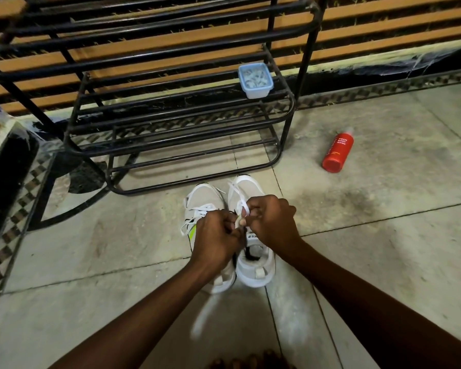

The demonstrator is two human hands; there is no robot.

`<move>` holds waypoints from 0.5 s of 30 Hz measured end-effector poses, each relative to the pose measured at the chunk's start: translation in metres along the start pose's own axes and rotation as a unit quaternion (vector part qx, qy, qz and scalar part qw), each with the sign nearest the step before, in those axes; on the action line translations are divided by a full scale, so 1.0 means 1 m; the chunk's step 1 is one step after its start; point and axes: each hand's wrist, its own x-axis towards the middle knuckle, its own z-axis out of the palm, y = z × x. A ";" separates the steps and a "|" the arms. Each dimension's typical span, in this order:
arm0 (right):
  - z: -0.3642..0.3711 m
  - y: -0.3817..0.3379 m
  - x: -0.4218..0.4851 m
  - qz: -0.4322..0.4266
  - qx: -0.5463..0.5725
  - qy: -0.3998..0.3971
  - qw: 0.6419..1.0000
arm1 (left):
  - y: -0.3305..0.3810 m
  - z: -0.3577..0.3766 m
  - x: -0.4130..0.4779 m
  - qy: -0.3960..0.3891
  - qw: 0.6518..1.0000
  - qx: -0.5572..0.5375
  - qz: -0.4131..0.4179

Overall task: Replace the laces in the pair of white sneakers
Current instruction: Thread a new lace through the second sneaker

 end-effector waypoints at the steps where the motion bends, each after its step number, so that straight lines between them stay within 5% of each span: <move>1: -0.001 0.002 0.001 -0.006 -0.011 0.002 1.000 | -0.001 0.000 0.001 -0.005 1.000 0.000 0.000; 5: 0.002 0.008 -0.001 -0.023 -0.042 -0.002 0.999 | -0.001 0.001 0.002 -0.024 1.000 0.006 0.008; 12: 0.009 0.006 0.002 0.109 0.195 -0.007 0.975 | -0.006 -0.001 0.006 -0.043 0.999 -0.014 0.010; 15: 0.010 0.012 0.000 0.071 0.256 0.007 0.964 | -0.009 -0.004 0.007 -0.071 0.997 -0.033 0.003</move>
